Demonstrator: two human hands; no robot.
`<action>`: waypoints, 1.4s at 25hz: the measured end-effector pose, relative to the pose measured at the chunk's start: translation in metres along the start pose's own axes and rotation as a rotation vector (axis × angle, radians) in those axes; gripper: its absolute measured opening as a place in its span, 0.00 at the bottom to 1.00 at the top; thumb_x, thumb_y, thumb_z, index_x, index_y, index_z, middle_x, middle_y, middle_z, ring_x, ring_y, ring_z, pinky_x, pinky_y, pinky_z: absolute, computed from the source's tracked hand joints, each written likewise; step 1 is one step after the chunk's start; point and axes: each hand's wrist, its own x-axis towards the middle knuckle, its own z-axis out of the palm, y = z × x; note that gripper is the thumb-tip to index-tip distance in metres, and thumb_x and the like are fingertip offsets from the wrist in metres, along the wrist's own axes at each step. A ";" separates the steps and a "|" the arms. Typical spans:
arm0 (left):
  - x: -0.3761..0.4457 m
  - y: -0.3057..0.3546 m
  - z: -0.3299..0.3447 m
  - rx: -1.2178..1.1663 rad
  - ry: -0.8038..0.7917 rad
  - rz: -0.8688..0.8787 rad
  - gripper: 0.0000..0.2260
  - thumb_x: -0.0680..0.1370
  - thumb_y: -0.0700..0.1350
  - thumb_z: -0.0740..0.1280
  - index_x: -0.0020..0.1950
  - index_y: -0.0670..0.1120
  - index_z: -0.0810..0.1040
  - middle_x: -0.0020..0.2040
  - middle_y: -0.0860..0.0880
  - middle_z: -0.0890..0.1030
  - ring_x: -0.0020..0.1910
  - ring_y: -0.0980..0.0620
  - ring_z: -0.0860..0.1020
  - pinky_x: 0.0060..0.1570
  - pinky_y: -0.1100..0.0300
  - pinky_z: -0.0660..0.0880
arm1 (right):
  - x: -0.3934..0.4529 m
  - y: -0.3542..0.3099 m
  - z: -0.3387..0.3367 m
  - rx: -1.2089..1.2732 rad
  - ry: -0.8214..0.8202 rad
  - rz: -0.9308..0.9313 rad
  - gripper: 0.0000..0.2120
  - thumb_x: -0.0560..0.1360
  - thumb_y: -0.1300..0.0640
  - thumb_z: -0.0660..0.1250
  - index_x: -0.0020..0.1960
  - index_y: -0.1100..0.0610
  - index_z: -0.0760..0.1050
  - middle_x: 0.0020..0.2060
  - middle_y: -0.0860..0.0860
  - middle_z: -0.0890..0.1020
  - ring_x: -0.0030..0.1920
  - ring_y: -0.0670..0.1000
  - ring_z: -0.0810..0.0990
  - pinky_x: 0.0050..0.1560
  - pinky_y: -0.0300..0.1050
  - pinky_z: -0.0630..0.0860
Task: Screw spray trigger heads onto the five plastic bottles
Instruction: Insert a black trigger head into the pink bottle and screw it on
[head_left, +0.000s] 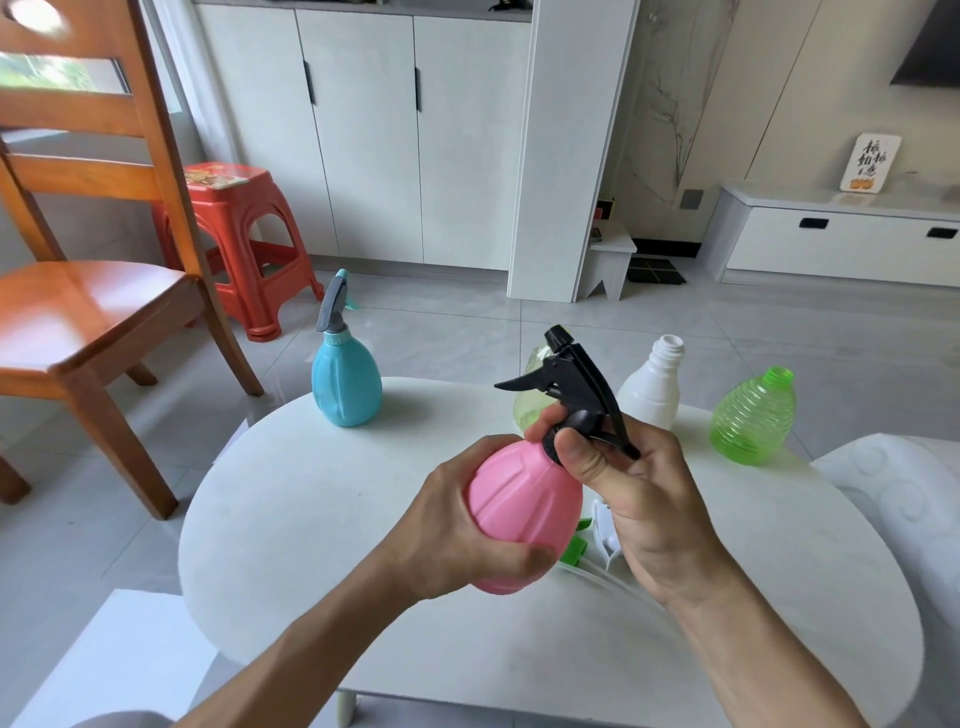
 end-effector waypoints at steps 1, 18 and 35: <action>0.000 -0.001 0.000 0.005 0.004 0.001 0.34 0.58 0.50 0.80 0.63 0.55 0.76 0.59 0.53 0.81 0.56 0.49 0.81 0.50 0.45 0.82 | 0.000 0.001 -0.001 0.009 -0.001 0.008 0.06 0.72 0.56 0.72 0.47 0.56 0.83 0.46 0.54 0.87 0.52 0.51 0.84 0.54 0.39 0.76; 0.013 -0.031 -0.092 1.067 -0.170 -0.437 0.45 0.76 0.59 0.67 0.80 0.56 0.38 0.82 0.49 0.45 0.80 0.46 0.47 0.76 0.43 0.54 | 0.155 0.077 0.079 -0.583 0.280 0.111 0.09 0.70 0.46 0.76 0.44 0.51 0.83 0.39 0.46 0.86 0.43 0.52 0.84 0.44 0.47 0.77; 0.010 -0.027 -0.099 1.031 -0.237 -0.411 0.42 0.78 0.58 0.65 0.80 0.58 0.38 0.82 0.50 0.42 0.80 0.47 0.44 0.77 0.45 0.48 | 0.171 0.141 0.080 -0.914 0.378 0.141 0.15 0.67 0.41 0.75 0.46 0.47 0.76 0.43 0.45 0.85 0.45 0.55 0.82 0.38 0.44 0.67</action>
